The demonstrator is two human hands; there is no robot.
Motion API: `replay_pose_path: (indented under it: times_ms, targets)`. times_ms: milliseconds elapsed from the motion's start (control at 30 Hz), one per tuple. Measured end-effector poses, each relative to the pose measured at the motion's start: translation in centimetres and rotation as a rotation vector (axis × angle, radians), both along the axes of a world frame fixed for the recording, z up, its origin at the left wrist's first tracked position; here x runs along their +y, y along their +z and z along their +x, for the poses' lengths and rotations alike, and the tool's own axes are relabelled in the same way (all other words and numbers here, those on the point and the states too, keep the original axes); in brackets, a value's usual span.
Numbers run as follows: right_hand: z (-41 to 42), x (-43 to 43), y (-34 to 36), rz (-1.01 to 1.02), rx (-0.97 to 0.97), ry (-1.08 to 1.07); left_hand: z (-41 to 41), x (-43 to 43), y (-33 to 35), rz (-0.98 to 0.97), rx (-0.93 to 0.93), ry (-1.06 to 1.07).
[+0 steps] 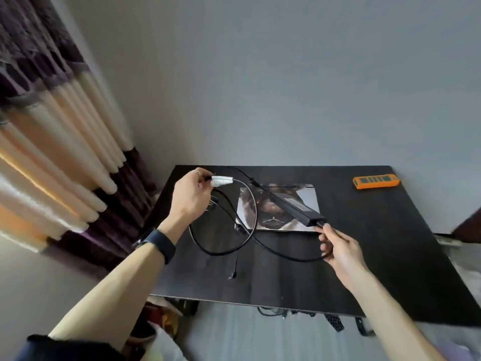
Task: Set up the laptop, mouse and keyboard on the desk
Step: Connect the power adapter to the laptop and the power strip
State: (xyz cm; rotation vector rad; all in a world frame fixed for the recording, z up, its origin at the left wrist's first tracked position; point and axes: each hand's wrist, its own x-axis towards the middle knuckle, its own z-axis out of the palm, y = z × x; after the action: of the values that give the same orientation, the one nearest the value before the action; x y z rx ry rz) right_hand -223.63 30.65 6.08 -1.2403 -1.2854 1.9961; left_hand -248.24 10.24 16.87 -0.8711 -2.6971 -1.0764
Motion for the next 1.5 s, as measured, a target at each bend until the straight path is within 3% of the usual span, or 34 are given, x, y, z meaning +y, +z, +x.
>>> replay_pose_path:
  times_ms: [367,767,967,1233,1500]
  targets:
    - [0.6,10.0,-0.9,0.096,-0.173,-0.070,-5.2,11.3,-4.3,-0.152,-0.105,-0.084]
    - [-8.7,21.6,-4.2,0.106,-0.391,-0.059,-15.5,22.9,-10.8,-0.302,-0.310,-0.175]
    - [-12.3,26.6,-7.2,0.064,-0.460,-0.028,-16.9,26.3,-15.4,-0.393,-0.419,-0.187]
    - [-15.8,34.2,-11.9,0.009,-0.537,0.103,-17.2,30.4,-19.9,-0.407,-0.519,-0.069]
    - [-21.3,42.2,-16.0,-0.001,-0.489,0.244,-15.9,34.6,-21.9,-0.400,-0.530,0.116]
